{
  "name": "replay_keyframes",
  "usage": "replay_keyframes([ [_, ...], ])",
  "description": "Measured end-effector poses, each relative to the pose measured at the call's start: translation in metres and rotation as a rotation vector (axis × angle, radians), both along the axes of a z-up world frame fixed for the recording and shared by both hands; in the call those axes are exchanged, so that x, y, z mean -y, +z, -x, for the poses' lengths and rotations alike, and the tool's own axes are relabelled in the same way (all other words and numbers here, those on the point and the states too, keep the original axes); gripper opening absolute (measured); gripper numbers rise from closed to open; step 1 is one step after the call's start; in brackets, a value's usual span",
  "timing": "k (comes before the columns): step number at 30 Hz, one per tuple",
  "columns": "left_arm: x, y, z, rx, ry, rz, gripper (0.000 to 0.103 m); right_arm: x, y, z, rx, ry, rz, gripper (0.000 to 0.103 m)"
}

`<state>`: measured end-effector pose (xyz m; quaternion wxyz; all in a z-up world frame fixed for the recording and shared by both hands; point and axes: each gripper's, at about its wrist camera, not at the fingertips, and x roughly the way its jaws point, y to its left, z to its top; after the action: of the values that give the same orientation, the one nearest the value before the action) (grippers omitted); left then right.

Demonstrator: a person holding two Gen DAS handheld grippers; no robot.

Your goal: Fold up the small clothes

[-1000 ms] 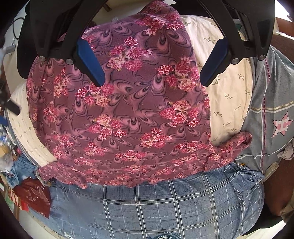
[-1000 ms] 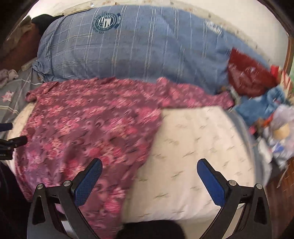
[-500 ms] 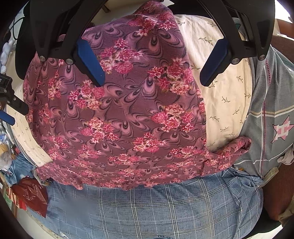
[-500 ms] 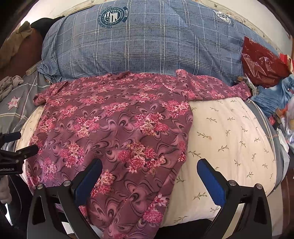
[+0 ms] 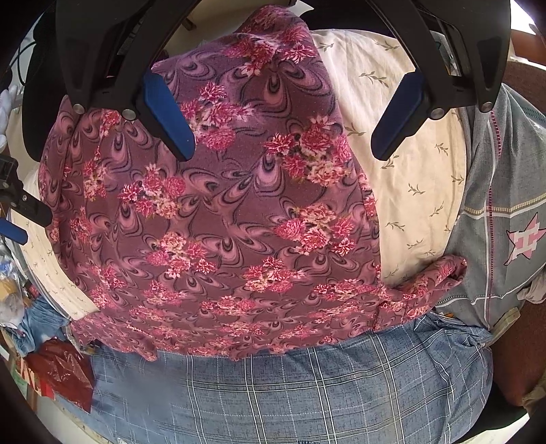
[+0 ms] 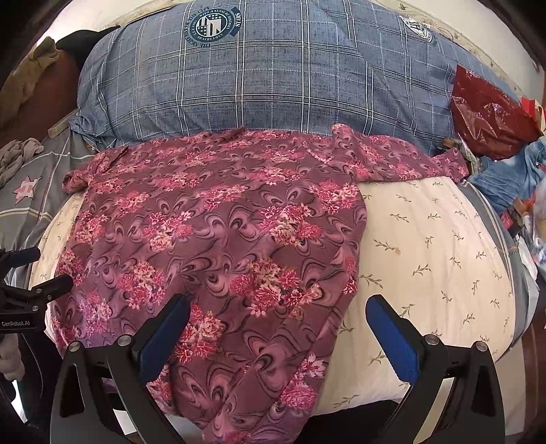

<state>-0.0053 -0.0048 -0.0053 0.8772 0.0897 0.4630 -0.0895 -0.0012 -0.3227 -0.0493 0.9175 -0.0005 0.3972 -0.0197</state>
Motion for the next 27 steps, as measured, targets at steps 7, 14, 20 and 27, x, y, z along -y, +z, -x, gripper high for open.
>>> replay_keyframes([
  [7, -0.003, -0.001, -0.001, -0.021, -0.001, 0.013, 0.103, 0.003, 0.0, 0.0, -0.007, -0.019, 0.015, 0.102],
  [14, -0.007, 0.002, -0.004, -0.024, 0.007, 0.015, 0.103, 0.013, 0.002, 0.0, -0.005, -0.038, 0.004, 0.102],
  [20, -0.005, 0.002, -0.006, -0.038, 0.001, 0.021, 0.103, 0.019, 0.002, -0.001, -0.001, -0.043, -0.011, 0.102],
  [27, 0.002, 0.002, -0.006, -0.041, -0.013, 0.007, 0.103, 0.025, 0.001, -0.003, 0.001, -0.052, -0.024, 0.102],
])
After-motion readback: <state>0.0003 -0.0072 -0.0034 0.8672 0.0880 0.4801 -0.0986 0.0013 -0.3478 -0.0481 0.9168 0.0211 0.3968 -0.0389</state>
